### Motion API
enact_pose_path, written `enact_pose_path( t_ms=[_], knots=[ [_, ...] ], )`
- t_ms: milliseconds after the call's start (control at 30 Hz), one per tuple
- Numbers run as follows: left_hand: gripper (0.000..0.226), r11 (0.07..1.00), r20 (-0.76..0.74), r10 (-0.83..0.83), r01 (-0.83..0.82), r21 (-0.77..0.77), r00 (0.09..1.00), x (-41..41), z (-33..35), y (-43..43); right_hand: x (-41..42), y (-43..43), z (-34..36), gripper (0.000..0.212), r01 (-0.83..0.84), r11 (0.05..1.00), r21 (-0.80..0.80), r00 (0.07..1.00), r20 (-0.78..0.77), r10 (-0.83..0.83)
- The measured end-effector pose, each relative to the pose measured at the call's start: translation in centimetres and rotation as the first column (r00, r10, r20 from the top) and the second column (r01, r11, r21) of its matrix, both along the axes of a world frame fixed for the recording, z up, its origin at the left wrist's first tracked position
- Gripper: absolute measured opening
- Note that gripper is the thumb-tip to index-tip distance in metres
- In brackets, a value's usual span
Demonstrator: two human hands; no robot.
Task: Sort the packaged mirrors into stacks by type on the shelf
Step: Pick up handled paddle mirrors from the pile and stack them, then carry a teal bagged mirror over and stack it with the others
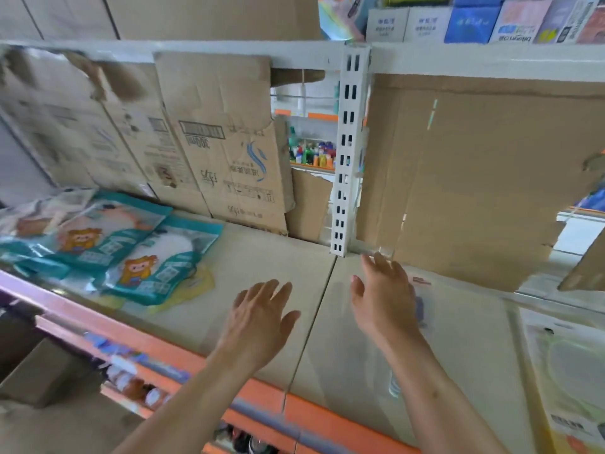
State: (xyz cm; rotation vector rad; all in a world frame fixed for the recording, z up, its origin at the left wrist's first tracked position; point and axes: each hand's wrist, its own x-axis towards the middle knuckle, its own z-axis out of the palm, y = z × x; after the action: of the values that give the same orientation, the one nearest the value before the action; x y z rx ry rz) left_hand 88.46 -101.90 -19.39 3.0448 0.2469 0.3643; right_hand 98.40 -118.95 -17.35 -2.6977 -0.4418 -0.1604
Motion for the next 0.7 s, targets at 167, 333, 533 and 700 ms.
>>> enact_pose_path(
  t_ms=[167, 333, 533, 700],
  knots=[
    [0.055, 0.99, -0.059, 0.142, -0.141, 0.017, 0.988, -2.8, 0.0, 4.5, -2.2, 5.1, -0.3, 0.052, -0.101, 0.994, -0.039, 0.984, -0.152, 0.094],
    [0.059, 0.961, -0.059, 0.265, -0.269, -0.067, 0.962, -6.2, -0.3, 9.5, -4.9, 11.3, -0.4, 0.052, -0.206, 0.978, 0.024, 0.964, -0.17, 0.207],
    [0.058, 0.921, -0.002, 0.376, -0.374, -0.112, 0.927, -11.6, -0.4, 16.5, -7.9, 18.9, -0.4, 0.051, -0.276, 0.961, -0.012, 0.947, -0.177, 0.269],
    [0.059, 0.89, 0.034, 0.446, -0.44, -0.117, 0.894, -16.2, -0.1, 22.6, -10.1, 24.3, -0.4, 0.047, -0.276, 0.957, 0.091, 0.941, -0.176, 0.288]
  ],
)
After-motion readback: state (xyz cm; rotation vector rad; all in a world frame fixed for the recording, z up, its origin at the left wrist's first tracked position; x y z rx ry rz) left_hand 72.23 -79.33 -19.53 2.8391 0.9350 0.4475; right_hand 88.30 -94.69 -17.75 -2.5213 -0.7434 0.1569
